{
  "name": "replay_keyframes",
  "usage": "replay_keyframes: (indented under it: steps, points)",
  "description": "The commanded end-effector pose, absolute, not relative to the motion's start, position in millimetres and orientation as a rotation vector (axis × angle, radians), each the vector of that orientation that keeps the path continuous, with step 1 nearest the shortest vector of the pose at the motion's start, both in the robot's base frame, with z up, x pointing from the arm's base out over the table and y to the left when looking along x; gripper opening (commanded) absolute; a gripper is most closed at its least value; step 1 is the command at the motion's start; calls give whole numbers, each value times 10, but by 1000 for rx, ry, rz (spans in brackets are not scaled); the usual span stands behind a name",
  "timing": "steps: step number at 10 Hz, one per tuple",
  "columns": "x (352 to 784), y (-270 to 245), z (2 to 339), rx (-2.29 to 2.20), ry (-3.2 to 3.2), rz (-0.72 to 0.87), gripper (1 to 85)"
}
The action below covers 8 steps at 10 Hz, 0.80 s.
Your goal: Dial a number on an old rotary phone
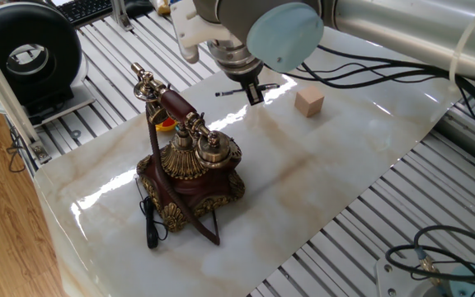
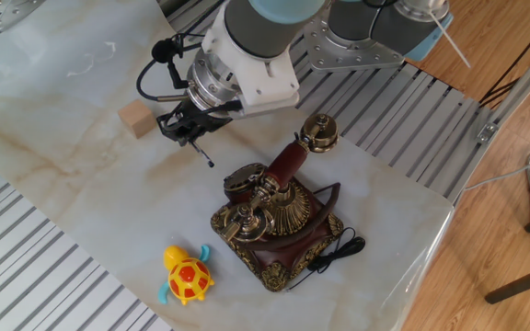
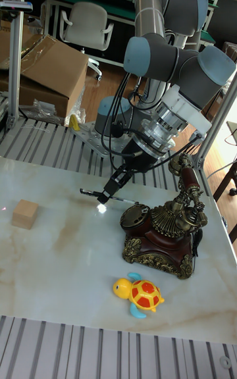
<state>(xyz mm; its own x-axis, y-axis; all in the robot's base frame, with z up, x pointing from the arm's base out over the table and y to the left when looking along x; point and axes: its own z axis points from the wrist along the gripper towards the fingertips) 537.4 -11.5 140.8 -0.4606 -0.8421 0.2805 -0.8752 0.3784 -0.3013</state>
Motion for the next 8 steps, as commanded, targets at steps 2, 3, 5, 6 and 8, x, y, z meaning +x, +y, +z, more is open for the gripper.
replay_keyframes:
  steps: [2, 3, 5, 6, 8]
  points:
    - [5405, -196, 1452, 1606, -2503, 678, 13]
    - [5421, -192, 1453, 1624, -2494, 681, 13]
    - [5477, -174, 1362, 1674, -2458, 685, 13]
    - [5460, -181, 1377, 1705, -2444, 680, 13]
    - [5484, -143, 1288, 1721, -2454, 680, 13]
